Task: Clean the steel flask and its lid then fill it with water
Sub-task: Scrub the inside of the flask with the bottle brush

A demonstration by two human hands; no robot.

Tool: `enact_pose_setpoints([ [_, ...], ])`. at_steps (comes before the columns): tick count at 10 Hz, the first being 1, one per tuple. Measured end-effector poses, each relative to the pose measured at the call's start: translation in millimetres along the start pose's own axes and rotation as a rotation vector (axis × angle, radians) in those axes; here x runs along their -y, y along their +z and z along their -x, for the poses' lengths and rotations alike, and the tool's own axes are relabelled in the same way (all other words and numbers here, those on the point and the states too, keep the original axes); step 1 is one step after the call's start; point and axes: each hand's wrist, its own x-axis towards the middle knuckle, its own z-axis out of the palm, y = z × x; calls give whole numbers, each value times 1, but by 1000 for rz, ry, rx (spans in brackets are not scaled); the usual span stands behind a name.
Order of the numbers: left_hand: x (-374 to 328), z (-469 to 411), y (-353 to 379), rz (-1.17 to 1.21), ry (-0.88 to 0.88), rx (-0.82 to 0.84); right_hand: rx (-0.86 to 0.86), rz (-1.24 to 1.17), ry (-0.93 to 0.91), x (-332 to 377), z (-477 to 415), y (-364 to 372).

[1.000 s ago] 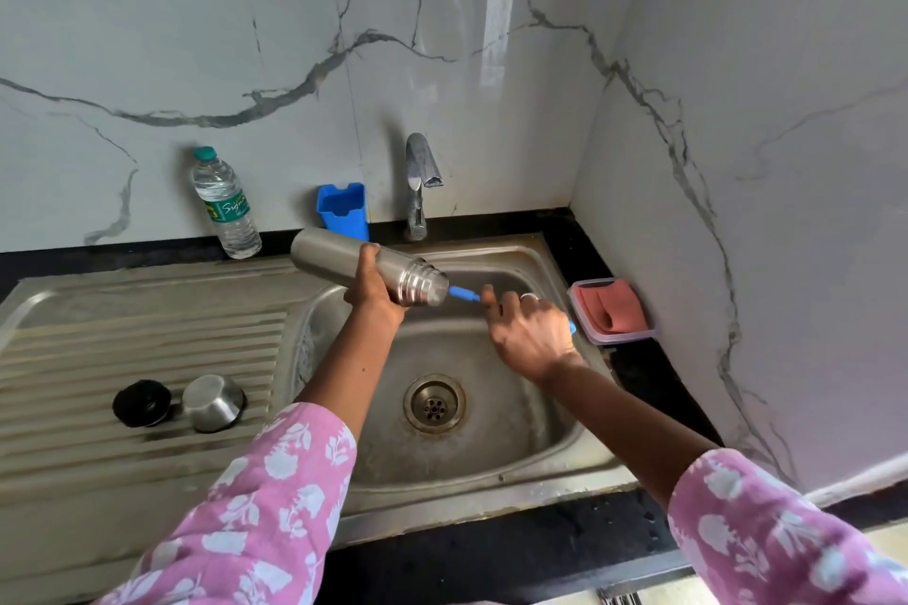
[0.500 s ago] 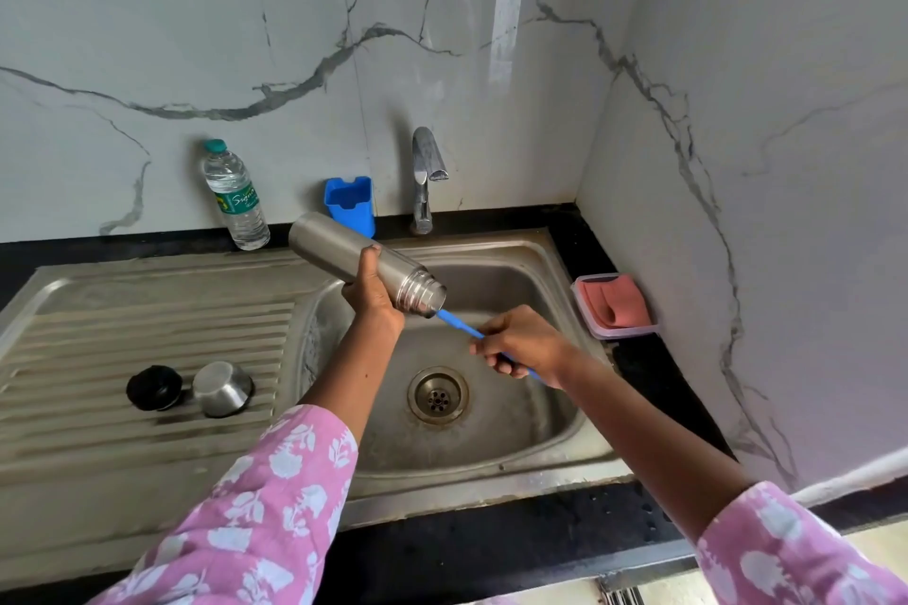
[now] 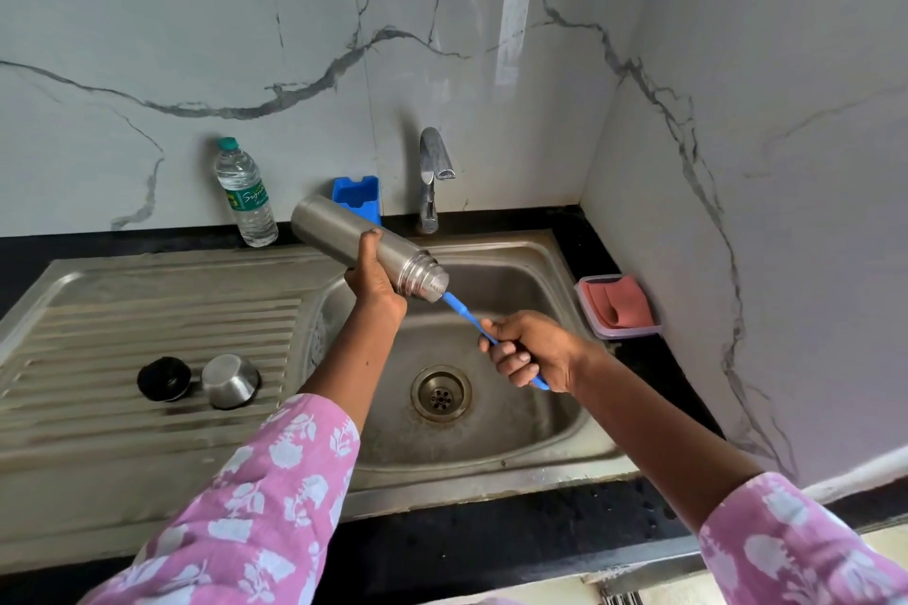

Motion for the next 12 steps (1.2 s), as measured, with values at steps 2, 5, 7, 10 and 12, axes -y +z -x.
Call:
enact_pose_setpoints([
  [2,-5,-2,7,-7,22,-31,-928,1777,-856,-24,-8,-9],
  [5,-2,-5,-1,1,30,-18,-36,80,-22,0,5,0],
  [7,-4,-7,2,-11,39,-41,-601,1278,-425,-9,4,5],
  [10,-5,-10,0,-5,52,-65,-569,1287,-457,-20,-5,17],
  [12,-12,-6,0,31,62,2,84,-98,46,5,5,-1],
])
